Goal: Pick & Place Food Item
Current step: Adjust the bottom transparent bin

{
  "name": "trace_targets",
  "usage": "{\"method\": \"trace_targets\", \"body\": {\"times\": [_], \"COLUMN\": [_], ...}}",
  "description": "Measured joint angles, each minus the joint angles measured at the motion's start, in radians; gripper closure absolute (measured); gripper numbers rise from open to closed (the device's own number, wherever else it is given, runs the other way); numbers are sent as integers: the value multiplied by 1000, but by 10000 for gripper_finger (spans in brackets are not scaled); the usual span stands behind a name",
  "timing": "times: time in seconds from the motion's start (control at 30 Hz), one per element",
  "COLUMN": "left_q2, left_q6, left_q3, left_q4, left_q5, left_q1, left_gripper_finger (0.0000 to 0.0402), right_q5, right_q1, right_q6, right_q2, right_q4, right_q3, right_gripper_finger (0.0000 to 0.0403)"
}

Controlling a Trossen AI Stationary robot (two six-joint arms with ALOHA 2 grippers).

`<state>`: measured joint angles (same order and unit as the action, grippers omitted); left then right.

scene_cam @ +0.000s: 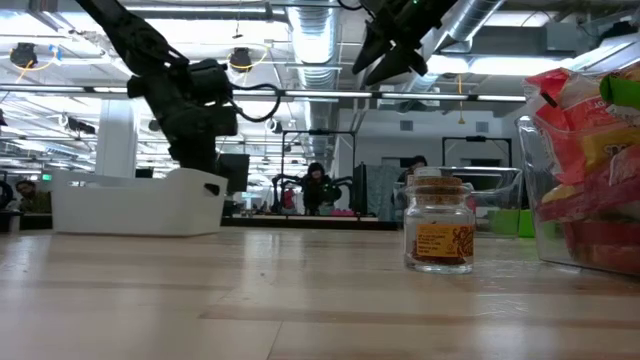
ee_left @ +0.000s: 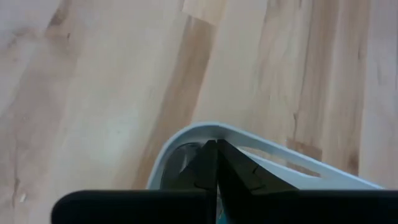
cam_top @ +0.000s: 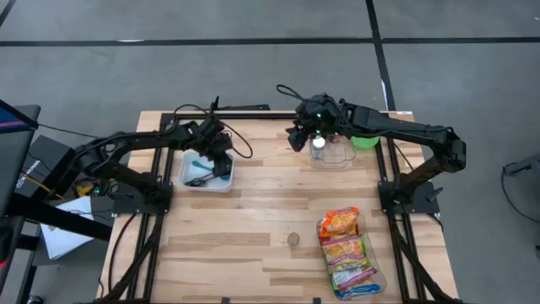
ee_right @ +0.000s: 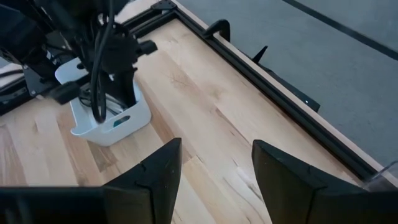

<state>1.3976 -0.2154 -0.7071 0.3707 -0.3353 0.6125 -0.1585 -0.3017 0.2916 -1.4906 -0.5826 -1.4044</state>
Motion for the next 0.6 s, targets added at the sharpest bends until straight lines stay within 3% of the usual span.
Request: {"method": "trace_targets", "body": {"times": [0.6], "left_q2": [-13], "left_q6": [93], "left_q3": [0], "left_q4": [-72], "left_q5": [31], "left_q1": [12], "left_gripper_finger": [401], "right_q5": [0], "right_q1": [1], "right_q6": [-14], "right_q2": [0], "right_q4": [-67], "right_q3": [0], "right_gripper_finger": [214]}}
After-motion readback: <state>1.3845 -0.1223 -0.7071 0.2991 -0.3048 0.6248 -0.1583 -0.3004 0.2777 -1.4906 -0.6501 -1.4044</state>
